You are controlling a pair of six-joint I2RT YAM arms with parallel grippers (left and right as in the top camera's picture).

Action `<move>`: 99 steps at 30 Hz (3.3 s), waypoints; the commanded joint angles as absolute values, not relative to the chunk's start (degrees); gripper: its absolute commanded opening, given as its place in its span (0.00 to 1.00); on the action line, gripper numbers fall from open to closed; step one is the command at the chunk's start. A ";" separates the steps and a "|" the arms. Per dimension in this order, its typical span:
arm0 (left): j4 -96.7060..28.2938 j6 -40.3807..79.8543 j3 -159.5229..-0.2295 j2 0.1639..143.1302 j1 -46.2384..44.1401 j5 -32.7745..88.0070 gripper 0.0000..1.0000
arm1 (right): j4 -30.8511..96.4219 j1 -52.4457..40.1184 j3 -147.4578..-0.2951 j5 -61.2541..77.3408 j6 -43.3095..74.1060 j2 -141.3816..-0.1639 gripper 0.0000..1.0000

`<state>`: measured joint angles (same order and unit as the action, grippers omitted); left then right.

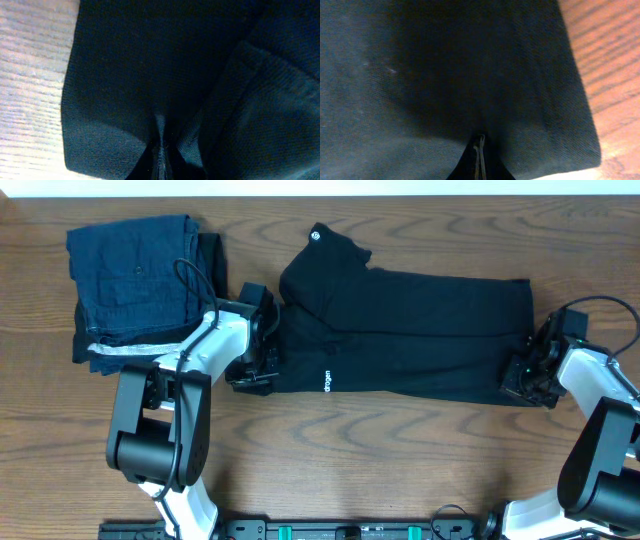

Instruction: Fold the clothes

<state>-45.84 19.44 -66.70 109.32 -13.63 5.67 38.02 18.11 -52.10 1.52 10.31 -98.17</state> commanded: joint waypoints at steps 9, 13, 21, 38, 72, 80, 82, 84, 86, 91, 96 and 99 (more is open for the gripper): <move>-52.40 21.96 -58.22 111.61 -14.79 8.62 0.06 | 42.09 22.09 -50.39 -9.74 18.11 -98.76 0.01; -54.46 23.18 -58.17 111.55 -17.91 10.09 0.07 | 44.25 23.59 -50.39 -11.46 21.76 -98.67 0.01; -56.36 25.82 -58.17 111.53 -27.24 9.87 0.06 | 47.53 25.58 -50.59 -13.08 25.91 -95.53 0.01; -65.56 26.06 -67.99 92.29 -25.23 -3.88 0.07 | 50.76 23.05 -58.92 9.26 12.53 -77.87 0.07; -37.10 34.61 -40.47 90.72 -24.80 8.14 0.06 | 44.53 19.42 -55.00 9.93 7.60 -91.42 0.02; -36.77 33.08 -39.86 90.72 -23.05 6.11 0.06 | 44.56 19.42 -55.00 9.93 7.60 -91.39 0.01; -37.56 33.08 -39.86 90.72 -22.28 3.86 0.06 | 44.56 19.42 -55.00 9.93 7.60 -91.42 0.02; -38.54 33.08 -39.86 90.72 -21.41 0.71 0.06 | 44.53 19.42 -55.00 9.93 7.60 -91.42 0.02; -38.83 33.01 -39.86 90.72 -20.53 -0.54 0.06 | 44.56 19.42 -55.00 9.93 7.62 -91.39 0.02; -38.48 32.82 -39.86 90.72 -19.09 -2.48 0.06 | 44.60 19.42 -55.00 9.93 7.62 -91.42 0.02; -38.50 31.97 -39.86 90.72 -18.87 -4.29 0.06 | 44.58 19.42 -55.00 9.93 7.62 -91.42 0.02; -38.70 30.83 -40.10 90.65 -18.87 -3.97 0.06 | 44.62 19.42 -55.00 9.93 7.62 -91.39 0.02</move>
<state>-38.50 32.56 -41.93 88.71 -19.86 1.13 44.71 20.01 -55.33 9.45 8.47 -91.05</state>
